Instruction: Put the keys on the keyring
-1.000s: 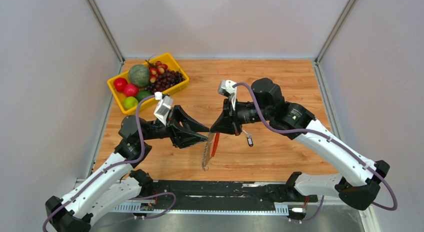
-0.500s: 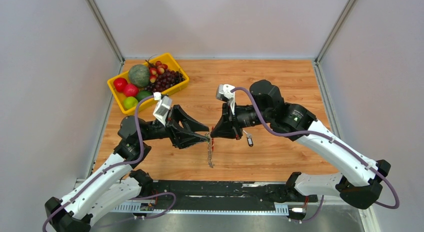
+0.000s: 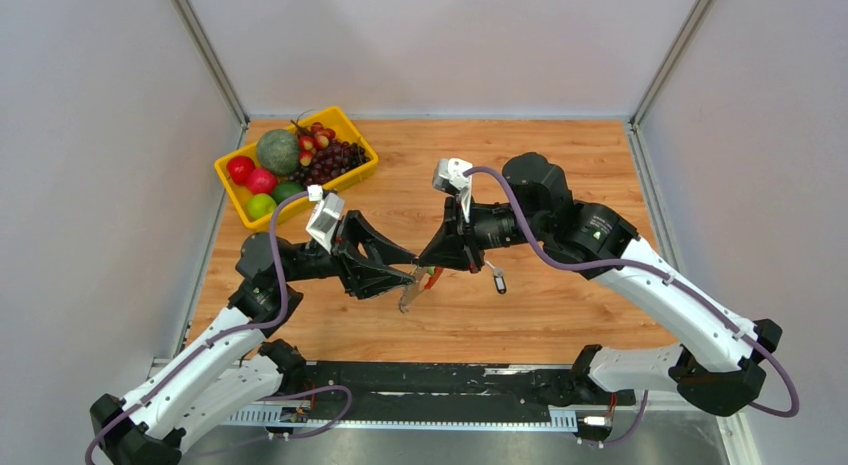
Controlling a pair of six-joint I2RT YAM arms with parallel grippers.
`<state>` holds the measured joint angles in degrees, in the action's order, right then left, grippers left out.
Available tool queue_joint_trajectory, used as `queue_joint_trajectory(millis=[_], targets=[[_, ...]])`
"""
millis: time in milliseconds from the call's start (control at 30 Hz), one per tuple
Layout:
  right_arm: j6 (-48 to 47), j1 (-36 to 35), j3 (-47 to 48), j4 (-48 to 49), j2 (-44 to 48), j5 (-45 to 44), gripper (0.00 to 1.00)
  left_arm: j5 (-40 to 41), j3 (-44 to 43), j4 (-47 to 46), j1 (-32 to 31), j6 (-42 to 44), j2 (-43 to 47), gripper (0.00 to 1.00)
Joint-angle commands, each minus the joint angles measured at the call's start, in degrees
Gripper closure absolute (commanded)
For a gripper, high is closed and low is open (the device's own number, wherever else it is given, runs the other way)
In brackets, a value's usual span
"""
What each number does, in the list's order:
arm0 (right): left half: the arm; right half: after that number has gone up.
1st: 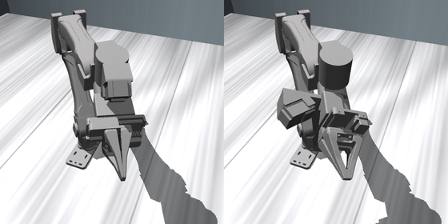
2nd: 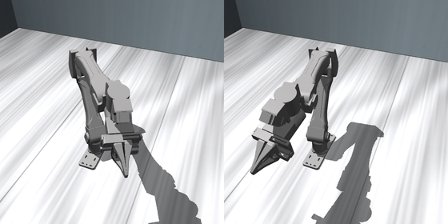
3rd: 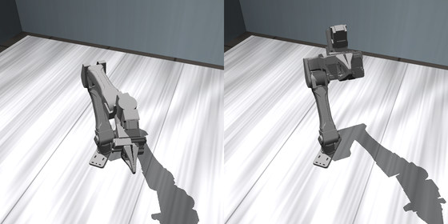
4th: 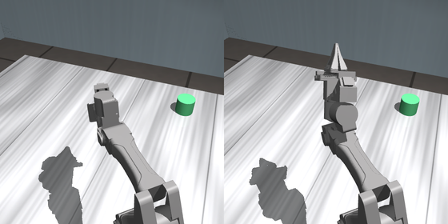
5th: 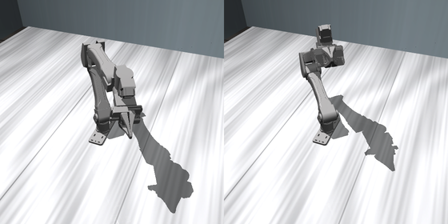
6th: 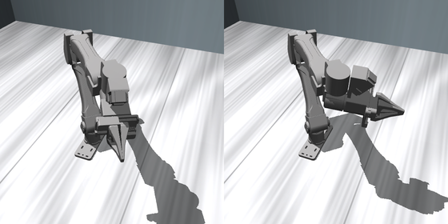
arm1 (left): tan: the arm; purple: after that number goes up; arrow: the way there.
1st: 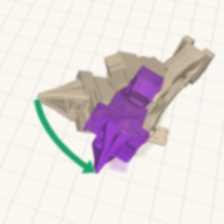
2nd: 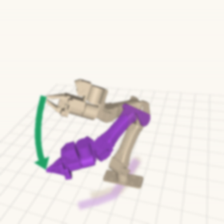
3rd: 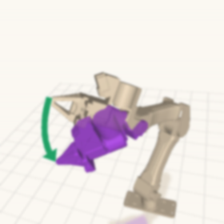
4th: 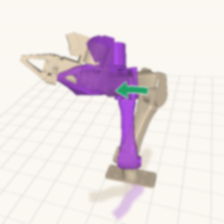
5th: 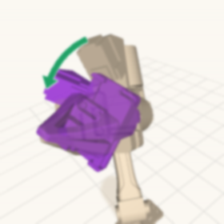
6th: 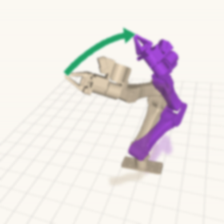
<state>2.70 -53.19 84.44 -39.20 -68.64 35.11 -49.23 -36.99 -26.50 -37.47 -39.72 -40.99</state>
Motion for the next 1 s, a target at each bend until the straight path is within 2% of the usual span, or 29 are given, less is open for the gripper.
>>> queue_joint_trajectory(millis=[0, 233, 433, 500, 533, 567, 800, 833, 867, 967], targets=[[0.65, -0.37, 3.18, 1.85, -0.56, -0.56, 1.00, -1.61, 0.26, -2.74, -0.30, -0.44, -0.21, 0.45], [0.58, -0.73, 3.65, 1.78, -1.06, -0.49, 1.00, -2.08, 0.17, -2.60, -0.43, -0.27, -0.39, 0.48], [0.31, -1.02, 3.65, 1.80, -0.57, -0.51, 1.00, -1.81, -0.05, -1.14, -0.41, 0.82, -0.57, 0.74], [0.21, -1.21, 3.48, 1.80, -0.40, -0.48, 1.00, -1.71, -0.01, -1.10, -0.41, 0.99, -0.63, 0.85], [0.20, -1.29, 3.44, 1.76, -0.36, -0.62, 1.00, -1.64, -0.10, -1.10, -0.41, 1.02, -0.65, 0.94], [0.10, -1.29, 3.35, 1.72, -0.23, -0.56, 1.00, -1.48, -0.10, -1.05, -0.41, 1.11, -0.66, 0.97], [-0.32, -1.43, 2.60, 1.54, 1.08, -0.73, 1.00, -0.98, 0.43, -2.01, -0.55, 1.18, 0.00, 1.00], [-0.33, -1.44, 2.40, 1.57, 1.36, -1.01, 0.98, -0.50, 0.56, -2.29, -0.57, 1.11, 0.31, 1.00], [-0.25, -1.41, 2.19, 1.56, 1.74, -1.30, 0.92, -0.03, 0.66, -2.35, -0.58, 1.17, 0.44, 1.00], [0.10, -1.47, 1.49, 1.92, 3.50, -2.40, 0.68, 1.21, 0.99, -3.71, -0.71, 0.66, 1.14, 1.00]])
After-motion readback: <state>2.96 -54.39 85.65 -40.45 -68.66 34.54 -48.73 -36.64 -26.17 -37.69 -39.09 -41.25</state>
